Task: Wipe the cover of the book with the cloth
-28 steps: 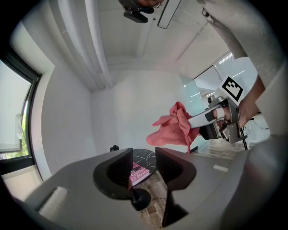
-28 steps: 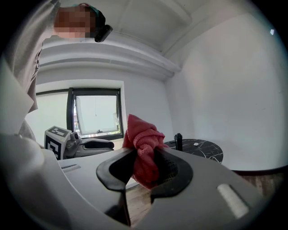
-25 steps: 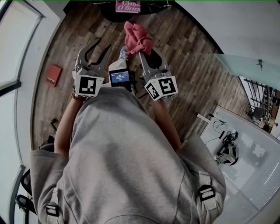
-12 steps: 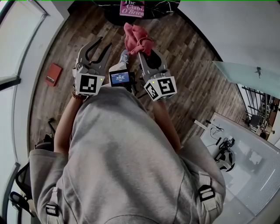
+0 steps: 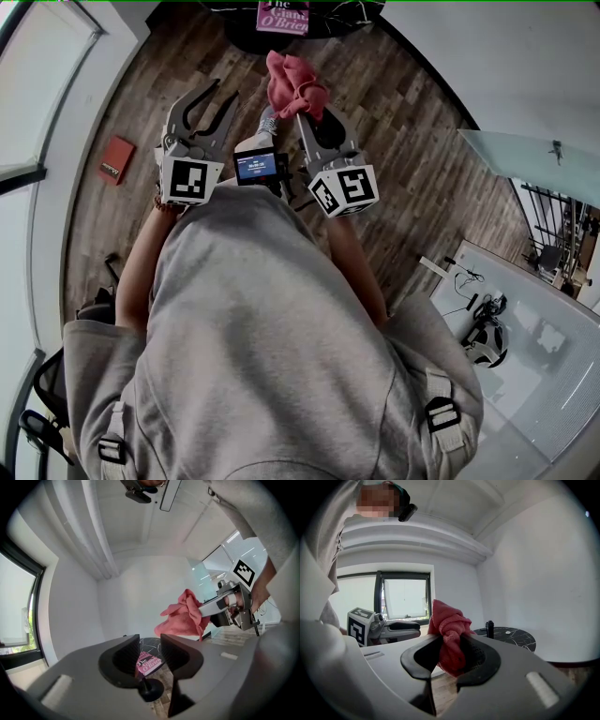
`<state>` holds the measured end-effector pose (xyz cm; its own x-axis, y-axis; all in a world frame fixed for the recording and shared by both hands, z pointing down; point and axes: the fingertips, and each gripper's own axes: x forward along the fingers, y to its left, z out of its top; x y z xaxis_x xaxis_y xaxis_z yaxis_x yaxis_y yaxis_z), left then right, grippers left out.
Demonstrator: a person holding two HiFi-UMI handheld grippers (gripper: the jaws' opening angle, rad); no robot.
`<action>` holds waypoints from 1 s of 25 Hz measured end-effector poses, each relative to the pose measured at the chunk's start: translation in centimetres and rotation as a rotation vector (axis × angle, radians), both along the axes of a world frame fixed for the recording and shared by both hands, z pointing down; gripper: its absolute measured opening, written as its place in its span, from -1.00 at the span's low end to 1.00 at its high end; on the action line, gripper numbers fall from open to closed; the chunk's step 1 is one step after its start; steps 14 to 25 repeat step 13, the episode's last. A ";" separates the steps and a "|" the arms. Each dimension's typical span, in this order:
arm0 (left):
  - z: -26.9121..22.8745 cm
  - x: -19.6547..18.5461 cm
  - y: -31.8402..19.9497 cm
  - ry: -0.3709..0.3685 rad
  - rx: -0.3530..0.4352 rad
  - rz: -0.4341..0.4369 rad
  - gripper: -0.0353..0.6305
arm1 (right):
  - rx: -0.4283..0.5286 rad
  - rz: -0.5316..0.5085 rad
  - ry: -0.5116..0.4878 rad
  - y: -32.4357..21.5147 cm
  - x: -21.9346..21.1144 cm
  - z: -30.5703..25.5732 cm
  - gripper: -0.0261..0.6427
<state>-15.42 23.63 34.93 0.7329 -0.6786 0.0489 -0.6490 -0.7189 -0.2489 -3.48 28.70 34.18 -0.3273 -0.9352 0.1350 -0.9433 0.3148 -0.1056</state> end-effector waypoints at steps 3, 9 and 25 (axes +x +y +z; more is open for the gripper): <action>0.0 -0.1 0.0 0.004 0.013 -0.001 -0.49 | 0.002 0.002 -0.002 0.1 0.1 0.2 -0.57; 0.3 -0.5 0.2 -0.002 0.016 -0.010 -0.49 | 0.009 -0.003 -0.008 0.2 -0.2 0.5 -0.57; 0.4 -0.4 0.5 -0.009 0.042 -0.007 -0.49 | 0.009 -0.003 -0.012 0.5 -0.1 0.6 -0.57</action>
